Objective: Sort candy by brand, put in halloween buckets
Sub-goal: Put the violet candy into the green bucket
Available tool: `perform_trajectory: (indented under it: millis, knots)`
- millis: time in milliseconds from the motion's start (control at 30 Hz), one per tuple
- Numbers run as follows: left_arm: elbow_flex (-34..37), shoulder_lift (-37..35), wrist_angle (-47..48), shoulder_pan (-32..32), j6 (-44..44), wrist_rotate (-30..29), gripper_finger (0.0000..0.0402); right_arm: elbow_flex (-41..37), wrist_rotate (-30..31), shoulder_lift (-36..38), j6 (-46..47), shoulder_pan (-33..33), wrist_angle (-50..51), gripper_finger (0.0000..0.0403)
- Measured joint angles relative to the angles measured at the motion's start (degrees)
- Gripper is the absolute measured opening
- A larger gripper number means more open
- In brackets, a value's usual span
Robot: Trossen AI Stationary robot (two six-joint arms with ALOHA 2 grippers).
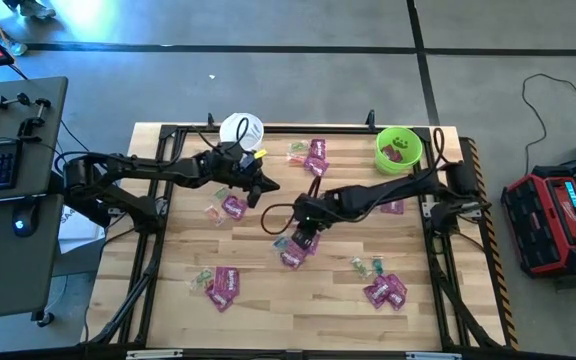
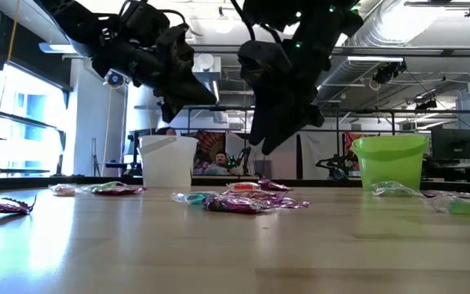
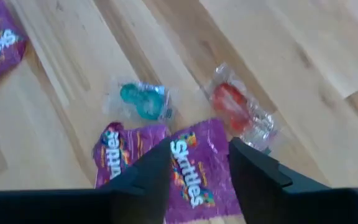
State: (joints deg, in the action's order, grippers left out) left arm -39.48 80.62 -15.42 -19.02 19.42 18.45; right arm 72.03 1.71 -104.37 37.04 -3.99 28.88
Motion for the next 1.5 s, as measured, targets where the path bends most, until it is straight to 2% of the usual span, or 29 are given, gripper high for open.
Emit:
perform_trajectory:
  millis: [100, 200, 400, 700, 767, 867, 1067, 1100, 1333, 1500]
  knots:
    - [0.0, 0.0, -0.3, 0.0, 0.2, -0.5, 0.0000, -0.3, -1.4, -0.4, -2.3, 0.3, 0.1, 0.0187]
    - [0.0, 0.0, -0.4, -0.1, -2.9, -0.5, 0.0000, -1.2, -1.7, -1.8, -4.0, 0.2, 0.5, 0.0200]
    - [0.0, 0.0, -1.2, -1.3, -4.5, -0.5, 0.0000, -1.4, 1.0, -5.0, -4.1, 0.5, -0.3, 0.0201]
    - [0.0, 0.0, -0.7, -1.6, -7.1, 1.0, 0.0000, -1.2, -3.3, -8.7, -2.5, 1.0, -2.3, 0.0198]
    - [0.0, 0.0, -0.8, -1.6, -7.5, 0.3, 0.0000, -1.2, -3.3, -9.0, -2.6, 1.1, -2.3, 0.0186]
    - [0.0, 0.0, -0.7, -1.6, -6.5, 0.1, 0.0000, -1.2, -3.6, -9.1, -2.9, 1.5, -2.3, 0.0148]
    - [0.0, 0.0, -0.7, -1.6, -6.9, 0.4, 0.0000, -1.2, -4.8, -9.1, -3.5, 3.2, -1.4, 0.0024]
    - [0.0, 0.0, -0.7, -1.6, -6.6, 0.4, 0.0000, -1.1, -4.7, -8.9, -3.8, 3.4, -0.8, 0.0013]
    - [-0.1, 0.0, -0.8, -1.6, -6.6, 0.4, 0.0000, 1.2, -3.1, -6.9, -6.2, 5.2, 9.1, 0.0002]
    - [-0.1, 0.0, -0.7, -1.9, -6.6, 0.4, 0.0000, 2.1, -2.7, -3.9, -6.0, 5.5, 11.4, 0.0000]
